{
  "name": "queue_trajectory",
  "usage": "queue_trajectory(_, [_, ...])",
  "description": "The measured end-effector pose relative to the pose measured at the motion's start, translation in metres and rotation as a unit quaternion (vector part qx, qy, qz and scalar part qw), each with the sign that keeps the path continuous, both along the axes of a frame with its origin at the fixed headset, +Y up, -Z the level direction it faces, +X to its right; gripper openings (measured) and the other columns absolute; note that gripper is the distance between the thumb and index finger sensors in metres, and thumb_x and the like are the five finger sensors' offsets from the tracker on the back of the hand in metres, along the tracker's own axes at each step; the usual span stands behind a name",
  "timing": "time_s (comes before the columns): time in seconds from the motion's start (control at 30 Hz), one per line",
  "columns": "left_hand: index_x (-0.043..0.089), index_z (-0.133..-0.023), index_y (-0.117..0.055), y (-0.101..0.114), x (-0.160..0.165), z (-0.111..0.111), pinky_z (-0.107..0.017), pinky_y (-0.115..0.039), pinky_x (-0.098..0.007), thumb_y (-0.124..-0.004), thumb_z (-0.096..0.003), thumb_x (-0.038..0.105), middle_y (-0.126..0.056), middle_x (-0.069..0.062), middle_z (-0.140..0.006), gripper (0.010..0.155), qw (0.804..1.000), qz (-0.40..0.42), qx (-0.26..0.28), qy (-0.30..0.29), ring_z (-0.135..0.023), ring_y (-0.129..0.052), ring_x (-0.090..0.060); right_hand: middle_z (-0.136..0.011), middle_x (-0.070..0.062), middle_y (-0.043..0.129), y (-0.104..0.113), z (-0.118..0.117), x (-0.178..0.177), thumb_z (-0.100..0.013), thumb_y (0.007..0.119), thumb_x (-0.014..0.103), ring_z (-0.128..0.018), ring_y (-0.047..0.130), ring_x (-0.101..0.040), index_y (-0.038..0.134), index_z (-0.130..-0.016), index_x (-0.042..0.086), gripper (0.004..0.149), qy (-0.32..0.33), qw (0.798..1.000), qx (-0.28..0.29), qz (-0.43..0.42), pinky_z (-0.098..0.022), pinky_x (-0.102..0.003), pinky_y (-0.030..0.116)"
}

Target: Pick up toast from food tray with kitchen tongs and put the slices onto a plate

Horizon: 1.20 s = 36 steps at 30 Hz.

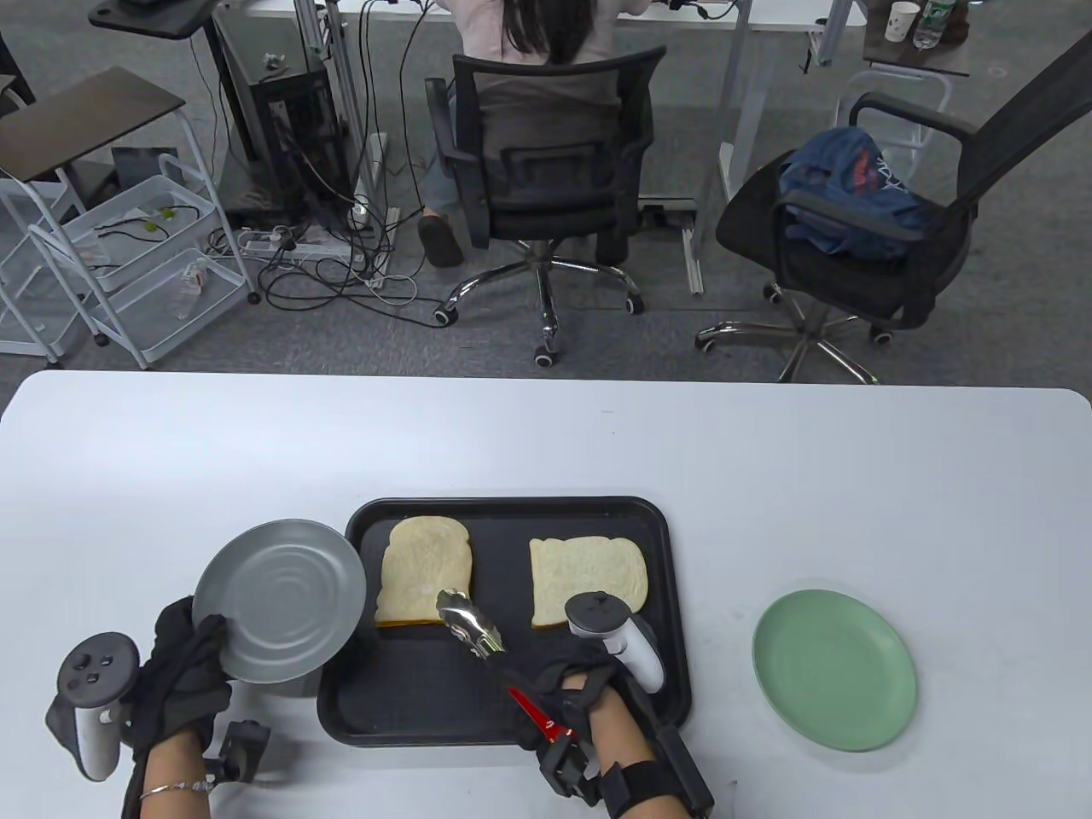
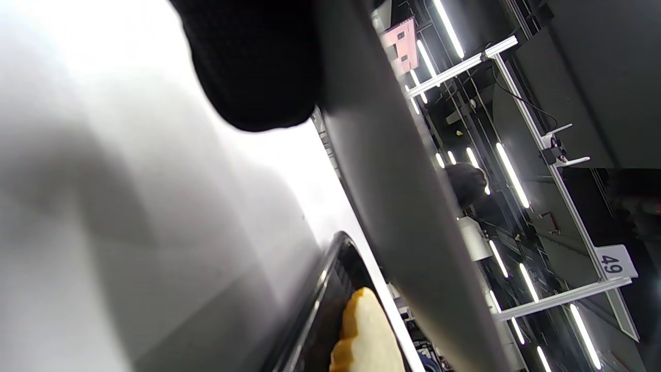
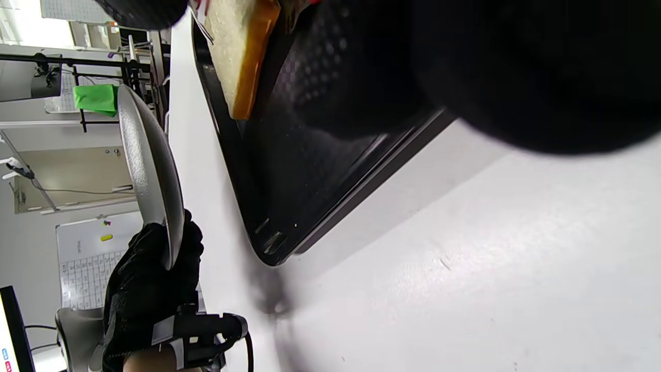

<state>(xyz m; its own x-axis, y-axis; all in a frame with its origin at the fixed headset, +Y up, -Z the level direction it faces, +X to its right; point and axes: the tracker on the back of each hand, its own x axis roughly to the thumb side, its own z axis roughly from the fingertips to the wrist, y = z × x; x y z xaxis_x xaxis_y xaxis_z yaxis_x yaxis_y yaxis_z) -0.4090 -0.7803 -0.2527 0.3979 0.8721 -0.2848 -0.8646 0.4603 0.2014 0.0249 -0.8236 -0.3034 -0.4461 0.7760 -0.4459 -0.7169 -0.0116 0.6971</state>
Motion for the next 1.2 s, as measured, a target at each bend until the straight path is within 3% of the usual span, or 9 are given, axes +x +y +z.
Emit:
queue_trajectory(0.53, [0.000, -0.117, -0.037, -0.001, 0.001, 0.001, -0.045, -0.097, -0.018, -0.059, -0.0715, 0.023, -0.075, -0.018, -0.102, 0.055, 1.000, 0.007, -0.005, -0.006, -0.064, -0.101, -0.020, -0.049, -0.034, 0.090, -0.003, -0.011, -0.005, -0.048, 0.066, 0.053, -0.012, 0.101, -0.028, 0.051, -0.086, -0.012, 0.077, -0.032, 0.999, -0.007, 0.040, -0.003, -0.041, 0.092])
queue_trajectory(0.77, [0.000, -0.117, -0.037, -0.001, 0.000, 0.001, -0.045, -0.098, -0.018, -0.059, -0.0714, 0.023, -0.075, -0.018, -0.101, 0.055, 1.000, 0.005, -0.006, -0.005, -0.064, -0.101, -0.020, -0.049, -0.033, 0.092, 0.002, -0.007, -0.003, -0.049, 0.068, 0.050, -0.013, 0.101, -0.029, 0.055, -0.083, -0.012, 0.072, -0.027, 1.000, 0.005, 0.011, -0.004, -0.042, 0.092])
queue_trajectory(0.97, [0.000, -0.116, -0.037, -0.001, 0.001, 0.001, -0.044, -0.098, -0.018, -0.060, -0.0713, 0.023, -0.076, -0.018, -0.101, 0.055, 1.000, 0.006, -0.007, -0.006, -0.064, -0.101, -0.020, -0.049, -0.034, 0.092, 0.023, 0.001, 0.012, -0.049, 0.068, 0.049, -0.013, 0.101, -0.029, 0.055, -0.083, -0.012, 0.071, -0.039, 0.999, 0.033, -0.006, -0.004, -0.043, 0.092])
queue_trajectory(1.2, [0.000, -0.116, -0.037, -0.003, 0.002, 0.001, -0.044, -0.098, -0.018, -0.060, -0.0711, 0.023, -0.076, -0.018, -0.101, 0.055, 1.000, 0.004, -0.013, -0.009, -0.063, -0.101, -0.020, -0.049, -0.034, 0.092, 0.071, 0.013, 0.021, -0.049, 0.068, 0.049, -0.013, 0.101, -0.029, 0.055, -0.083, -0.012, 0.071, -0.048, 0.995, 0.081, -0.037, -0.004, -0.043, 0.092])
